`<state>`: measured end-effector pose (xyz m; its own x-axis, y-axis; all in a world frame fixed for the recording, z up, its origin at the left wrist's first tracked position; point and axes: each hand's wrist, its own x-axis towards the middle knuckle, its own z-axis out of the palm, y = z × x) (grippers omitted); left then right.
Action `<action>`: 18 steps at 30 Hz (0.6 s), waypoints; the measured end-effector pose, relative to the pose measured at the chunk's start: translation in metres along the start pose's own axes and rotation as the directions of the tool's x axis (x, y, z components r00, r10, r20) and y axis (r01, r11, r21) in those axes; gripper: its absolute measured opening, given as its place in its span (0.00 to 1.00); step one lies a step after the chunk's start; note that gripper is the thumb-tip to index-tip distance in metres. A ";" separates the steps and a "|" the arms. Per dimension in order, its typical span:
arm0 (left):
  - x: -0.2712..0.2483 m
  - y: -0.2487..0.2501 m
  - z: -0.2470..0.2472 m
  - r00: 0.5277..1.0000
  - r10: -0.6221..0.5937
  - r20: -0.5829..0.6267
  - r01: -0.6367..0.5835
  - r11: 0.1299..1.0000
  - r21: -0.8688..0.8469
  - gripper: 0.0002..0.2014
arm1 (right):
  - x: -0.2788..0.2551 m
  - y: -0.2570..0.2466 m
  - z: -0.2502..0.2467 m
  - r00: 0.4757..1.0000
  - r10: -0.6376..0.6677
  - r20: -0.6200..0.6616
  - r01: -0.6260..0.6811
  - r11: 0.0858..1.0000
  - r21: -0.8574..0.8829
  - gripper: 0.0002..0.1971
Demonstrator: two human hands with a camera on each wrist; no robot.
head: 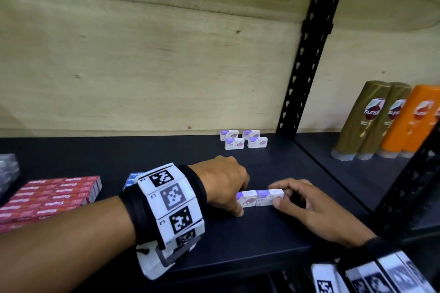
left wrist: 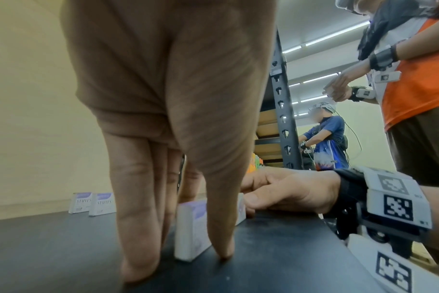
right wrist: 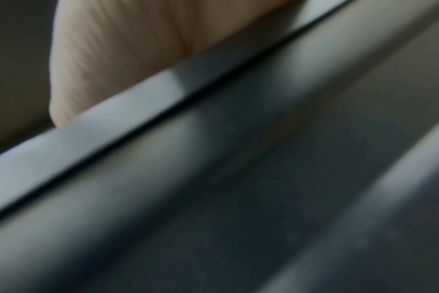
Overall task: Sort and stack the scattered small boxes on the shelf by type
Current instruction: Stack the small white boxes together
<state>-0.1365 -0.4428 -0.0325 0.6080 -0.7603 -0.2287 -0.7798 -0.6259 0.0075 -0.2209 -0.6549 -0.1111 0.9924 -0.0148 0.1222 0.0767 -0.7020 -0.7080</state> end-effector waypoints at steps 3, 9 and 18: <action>0.001 -0.002 -0.002 1.000 0.007 0.013 -0.007 1.000 -0.013 0.24 | -0.001 0.000 0.001 1.000 -0.007 -0.012 0.007 1.000 -0.027 0.17; 0.001 -0.010 -0.005 0.998 0.018 0.059 -0.013 0.996 -0.084 0.27 | -0.004 -0.004 -0.002 0.999 0.016 -0.036 -0.015 1.000 0.021 0.19; 0.020 -0.044 -0.041 0.995 -0.035 0.094 0.039 0.999 -0.038 0.30 | 0.026 -0.038 -0.048 0.996 0.084 0.039 -0.079 0.992 -0.099 0.22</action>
<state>-0.0840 -0.4374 0.0027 0.6181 -0.7184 -0.3192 -0.7496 -0.6610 0.0360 -0.2030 -0.6634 -0.0476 0.9984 -0.0454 0.0350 -0.0123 -0.7655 -0.6433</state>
